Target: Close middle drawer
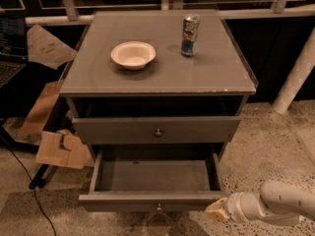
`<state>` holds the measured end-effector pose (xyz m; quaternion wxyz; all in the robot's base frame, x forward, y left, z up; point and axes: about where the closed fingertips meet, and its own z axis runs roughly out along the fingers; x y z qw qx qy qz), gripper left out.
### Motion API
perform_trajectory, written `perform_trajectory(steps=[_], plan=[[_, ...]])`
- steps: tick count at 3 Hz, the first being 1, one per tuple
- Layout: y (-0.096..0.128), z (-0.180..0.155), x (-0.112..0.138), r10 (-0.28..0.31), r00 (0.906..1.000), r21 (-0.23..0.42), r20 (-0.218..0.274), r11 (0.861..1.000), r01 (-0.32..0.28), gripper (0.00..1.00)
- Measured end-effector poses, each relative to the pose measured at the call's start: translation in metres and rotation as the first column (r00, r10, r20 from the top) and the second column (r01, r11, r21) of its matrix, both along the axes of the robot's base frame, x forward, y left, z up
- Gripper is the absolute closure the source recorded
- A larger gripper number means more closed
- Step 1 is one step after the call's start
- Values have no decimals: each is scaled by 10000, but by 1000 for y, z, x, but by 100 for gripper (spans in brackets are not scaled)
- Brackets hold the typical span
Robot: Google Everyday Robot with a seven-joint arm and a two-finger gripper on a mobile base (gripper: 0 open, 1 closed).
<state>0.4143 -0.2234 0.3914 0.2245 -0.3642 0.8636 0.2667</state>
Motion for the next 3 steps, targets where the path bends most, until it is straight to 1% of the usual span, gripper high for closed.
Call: perform_trajectory(steps=[1, 2, 3], plan=[[0, 0, 0, 0, 10000, 0, 0, 10000, 0, 100], [-2, -3, 27, 114, 9999, -139, -119, 9998, -116, 100], [-2, -3, 27, 115, 9999, -138, -119, 9998, -116, 100]])
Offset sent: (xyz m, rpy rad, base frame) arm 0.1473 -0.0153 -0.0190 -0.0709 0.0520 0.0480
